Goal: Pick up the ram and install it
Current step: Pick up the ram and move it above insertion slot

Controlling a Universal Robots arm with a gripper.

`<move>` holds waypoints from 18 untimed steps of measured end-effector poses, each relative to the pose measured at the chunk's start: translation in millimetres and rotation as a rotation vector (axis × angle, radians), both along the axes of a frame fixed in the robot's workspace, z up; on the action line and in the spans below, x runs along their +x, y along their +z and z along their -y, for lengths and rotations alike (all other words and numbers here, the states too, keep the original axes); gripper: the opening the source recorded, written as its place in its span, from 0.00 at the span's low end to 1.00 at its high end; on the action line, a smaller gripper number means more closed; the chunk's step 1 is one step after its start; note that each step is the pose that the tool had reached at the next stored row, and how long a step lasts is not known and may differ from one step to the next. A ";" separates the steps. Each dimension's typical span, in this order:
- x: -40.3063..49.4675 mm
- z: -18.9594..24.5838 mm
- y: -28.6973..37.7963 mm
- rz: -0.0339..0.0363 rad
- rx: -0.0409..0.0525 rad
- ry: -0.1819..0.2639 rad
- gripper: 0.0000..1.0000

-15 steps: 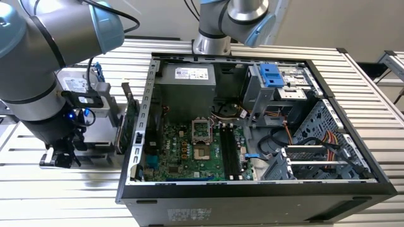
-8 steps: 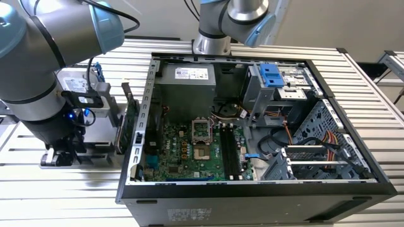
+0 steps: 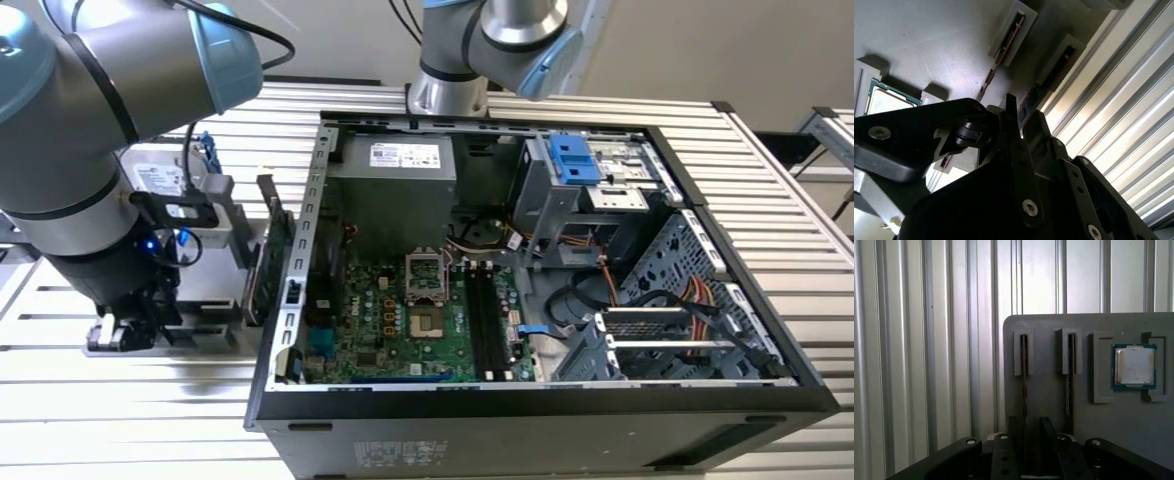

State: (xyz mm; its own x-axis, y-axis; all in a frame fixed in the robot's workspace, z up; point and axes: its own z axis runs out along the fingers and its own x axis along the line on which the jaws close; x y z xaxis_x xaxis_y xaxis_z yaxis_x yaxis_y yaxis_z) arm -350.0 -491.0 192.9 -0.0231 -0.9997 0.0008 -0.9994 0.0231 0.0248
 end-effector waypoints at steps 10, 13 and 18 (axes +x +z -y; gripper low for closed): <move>0.0 0.0 0.0 0.0000 0.0000 0.012 1.00; 0.0 0.0 0.0 0.0000 -0.0001 0.014 0.00; 0.0 0.0 0.0 0.0000 0.0000 0.018 0.00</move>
